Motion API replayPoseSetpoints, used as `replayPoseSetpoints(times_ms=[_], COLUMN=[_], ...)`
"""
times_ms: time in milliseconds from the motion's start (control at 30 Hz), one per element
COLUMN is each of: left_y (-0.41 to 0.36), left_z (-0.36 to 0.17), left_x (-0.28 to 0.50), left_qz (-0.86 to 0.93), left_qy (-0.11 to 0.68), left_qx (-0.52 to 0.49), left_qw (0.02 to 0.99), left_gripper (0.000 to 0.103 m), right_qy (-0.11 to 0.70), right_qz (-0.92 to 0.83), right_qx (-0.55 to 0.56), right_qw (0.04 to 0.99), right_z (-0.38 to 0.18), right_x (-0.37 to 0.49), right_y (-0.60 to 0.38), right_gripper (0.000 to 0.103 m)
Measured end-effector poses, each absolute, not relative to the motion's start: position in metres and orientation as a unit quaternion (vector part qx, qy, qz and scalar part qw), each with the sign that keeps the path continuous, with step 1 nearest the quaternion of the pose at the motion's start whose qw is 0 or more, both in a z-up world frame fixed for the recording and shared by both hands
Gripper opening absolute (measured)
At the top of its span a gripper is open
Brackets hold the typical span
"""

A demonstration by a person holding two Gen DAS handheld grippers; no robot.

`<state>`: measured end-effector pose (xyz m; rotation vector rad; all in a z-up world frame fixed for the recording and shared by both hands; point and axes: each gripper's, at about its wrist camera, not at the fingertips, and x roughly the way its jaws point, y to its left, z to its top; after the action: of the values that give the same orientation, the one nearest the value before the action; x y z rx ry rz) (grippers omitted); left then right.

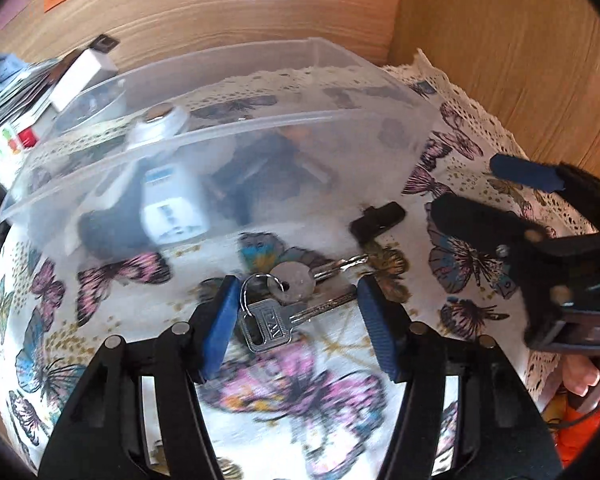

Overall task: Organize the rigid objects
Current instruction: 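Grasp the keys with the left tool while the right tool grasps the black USB adapter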

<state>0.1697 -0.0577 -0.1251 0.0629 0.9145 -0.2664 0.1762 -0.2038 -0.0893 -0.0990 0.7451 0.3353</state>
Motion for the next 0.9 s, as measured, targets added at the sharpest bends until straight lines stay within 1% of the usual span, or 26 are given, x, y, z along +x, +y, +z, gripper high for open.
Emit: replayPoseSetpoints(times_ms=[133, 333, 367, 433, 467, 500, 667, 900], left_y=[-0.030, -0.002, 0.001, 0.006, 0.008, 0.009, 0.015, 0.020], left_z=[-0.116, -0.106, -0.104, -0.101, -0.099, -0.097, -0.087, -0.067], left_x=[0.160, 0.155, 0.154, 0.153, 0.153, 0.153, 0.151, 0.145], left_qz=[-0.116, -0.104, -0.103, -0.101, -0.101, -0.102, -0.104, -0.102], left_qy=[0.422, 0.402, 0.398, 0.391, 0.387, 0.384, 0.365, 0.337], left_qx=[0.014, -0.001, -0.003, -0.004, -0.005, -0.007, -0.014, -0.020], left_qw=[0.899, 0.910, 0.912, 0.915, 0.916, 0.918, 0.925, 0.936], left_gripper=[0.060, 0.060, 0.060, 0.060, 0.060, 0.060, 0.060, 0.060], right_qy=[0.377, 0.421, 0.430, 0.428, 0.426, 0.427, 0.418, 0.366], right_qz=[0.172, 0.177, 0.172, 0.165, 0.165, 0.168, 0.167, 0.182], right_qx=[-0.065, -0.088, -0.091, -0.097, -0.101, -0.101, -0.104, -0.096], right_qw=[0.908, 0.885, 0.881, 0.883, 0.884, 0.883, 0.887, 0.908], right_z=[-0.095, -0.115, -0.121, -0.123, -0.122, -0.122, -0.117, -0.082], right_x=[0.184, 0.201, 0.204, 0.205, 0.204, 0.203, 0.193, 0.168], right_y=[-0.187, -0.164, -0.162, -0.159, -0.158, -0.157, -0.152, -0.148], right_gripper=[0.087, 0.070, 0.063, 0.059, 0.049, 0.041, 0.041, 0.041])
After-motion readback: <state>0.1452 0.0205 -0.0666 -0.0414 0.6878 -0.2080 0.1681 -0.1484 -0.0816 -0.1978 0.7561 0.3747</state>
